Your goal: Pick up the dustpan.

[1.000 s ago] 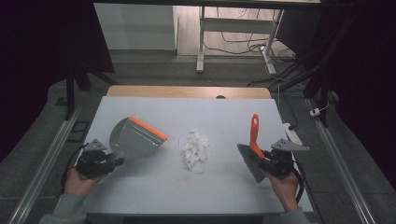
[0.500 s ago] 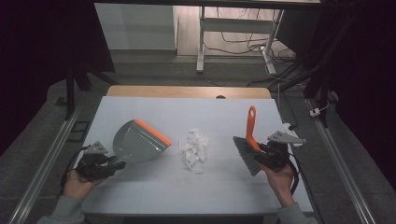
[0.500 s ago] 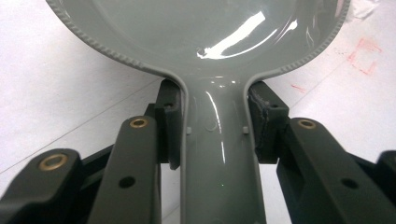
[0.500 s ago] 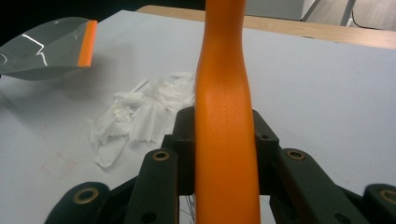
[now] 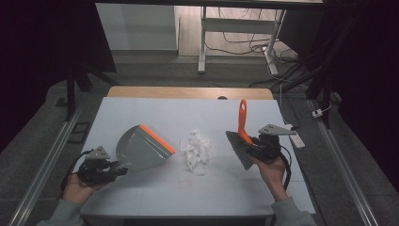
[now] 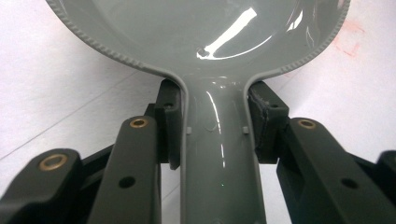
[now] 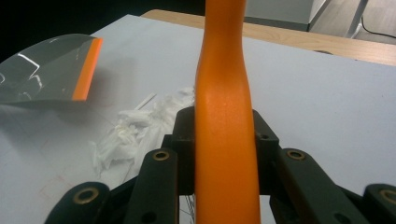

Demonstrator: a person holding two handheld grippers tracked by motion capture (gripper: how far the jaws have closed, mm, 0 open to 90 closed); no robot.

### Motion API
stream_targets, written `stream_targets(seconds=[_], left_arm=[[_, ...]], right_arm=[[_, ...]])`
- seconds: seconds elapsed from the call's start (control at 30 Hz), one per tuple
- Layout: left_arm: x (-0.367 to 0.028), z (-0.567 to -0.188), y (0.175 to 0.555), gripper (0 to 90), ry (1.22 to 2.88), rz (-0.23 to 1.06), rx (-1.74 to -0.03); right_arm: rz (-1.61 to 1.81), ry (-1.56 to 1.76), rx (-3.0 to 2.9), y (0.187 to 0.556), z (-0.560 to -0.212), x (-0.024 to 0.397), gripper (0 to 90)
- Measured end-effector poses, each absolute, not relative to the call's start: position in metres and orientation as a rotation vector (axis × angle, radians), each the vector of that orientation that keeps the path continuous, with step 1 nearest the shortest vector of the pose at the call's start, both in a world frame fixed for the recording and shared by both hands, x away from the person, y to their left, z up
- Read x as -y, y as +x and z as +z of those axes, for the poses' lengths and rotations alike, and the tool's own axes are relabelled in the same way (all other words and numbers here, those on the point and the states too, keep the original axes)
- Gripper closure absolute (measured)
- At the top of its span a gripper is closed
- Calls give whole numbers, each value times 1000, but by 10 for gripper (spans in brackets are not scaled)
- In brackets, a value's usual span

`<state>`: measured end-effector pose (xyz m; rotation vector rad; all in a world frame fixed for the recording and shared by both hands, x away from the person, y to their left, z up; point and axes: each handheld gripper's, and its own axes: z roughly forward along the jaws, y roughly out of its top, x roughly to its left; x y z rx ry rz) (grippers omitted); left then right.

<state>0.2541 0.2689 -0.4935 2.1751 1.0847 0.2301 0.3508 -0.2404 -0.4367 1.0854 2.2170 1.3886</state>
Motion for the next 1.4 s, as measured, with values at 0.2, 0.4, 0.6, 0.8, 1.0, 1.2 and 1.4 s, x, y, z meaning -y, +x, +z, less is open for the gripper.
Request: stream_targets(seconds=[0.2,0.4,0.6,0.8,1.0,1.2,1.4], left_arm=[[-265,-496,254,619,2195,211,-1057],[-259,-498,253,618,2233,189,-1018],[-253,-501,253,618,2266,164,-981],[-248,-503,252,618,2290,149,-950],[-245,-505,252,618,2317,135,-912],[-240,-507,253,618,2348,129,-868],[-236,-509,253,618,2371,125,-851]], right_arm=[[1380,1091,-2233,360,-439,228,704],[1368,1096,-2252,369,-442,217,704],[1363,1107,-2247,376,-441,213,704],[1354,1131,-2244,384,-443,211,704],[1348,1146,-2248,390,-447,208,704],[1331,1171,-2252,399,-452,204,704],[1315,1187,-2250,406,-453,200,704]])
